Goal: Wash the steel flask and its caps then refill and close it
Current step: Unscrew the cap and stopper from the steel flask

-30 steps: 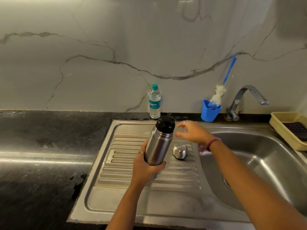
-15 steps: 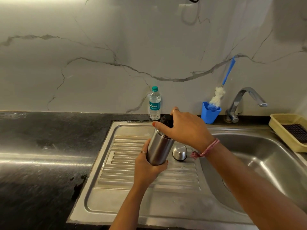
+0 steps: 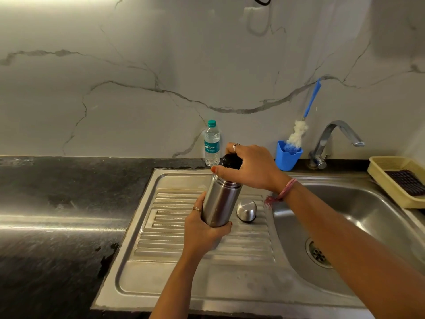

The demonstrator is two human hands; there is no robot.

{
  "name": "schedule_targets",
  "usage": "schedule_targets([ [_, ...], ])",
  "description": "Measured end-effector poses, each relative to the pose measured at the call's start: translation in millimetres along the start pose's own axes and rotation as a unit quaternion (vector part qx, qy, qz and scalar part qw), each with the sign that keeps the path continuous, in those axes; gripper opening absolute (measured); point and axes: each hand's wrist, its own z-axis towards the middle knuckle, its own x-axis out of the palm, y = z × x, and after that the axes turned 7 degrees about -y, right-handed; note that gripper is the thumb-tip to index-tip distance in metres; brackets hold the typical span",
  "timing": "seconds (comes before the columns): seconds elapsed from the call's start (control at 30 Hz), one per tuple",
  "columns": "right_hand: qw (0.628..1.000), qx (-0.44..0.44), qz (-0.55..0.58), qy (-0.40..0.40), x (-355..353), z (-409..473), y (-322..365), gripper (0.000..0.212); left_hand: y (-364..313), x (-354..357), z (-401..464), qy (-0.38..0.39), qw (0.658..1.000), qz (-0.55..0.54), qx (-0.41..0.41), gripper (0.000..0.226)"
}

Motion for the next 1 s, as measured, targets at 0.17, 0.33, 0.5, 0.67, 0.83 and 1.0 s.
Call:
schedule_targets([
  [0.17,1.0,-0.011,0.007,-0.006,2,2,-5,0.043,-1,2,0,-0.001,1.0,-0.004,-0.015,0.089],
  [0.33,1.0,-0.019,0.013,-0.02,5,4,-9,0.064,-3,0,2,0.004,1.0,-0.002,-0.009,0.086],
  [0.5,0.998,-0.049,0.031,-0.024,6,6,-10,0.063,-2,-3,4,0.02,1.0,-0.01,-0.006,0.086],
  [0.67,0.995,-0.075,0.058,-0.034,9,8,-16,0.06,-4,-7,6,0.041,0.999,-0.018,-0.013,0.083],
  [0.83,0.99,-0.097,0.097,0.024,4,13,-19,0.039,-6,-8,7,0.072,0.997,-0.019,-0.022,0.08],
  [1.0,0.984,-0.042,0.062,0.16,-23,25,-10,0.045,-6,-7,11,0.052,0.998,-0.012,-0.02,0.083],
])
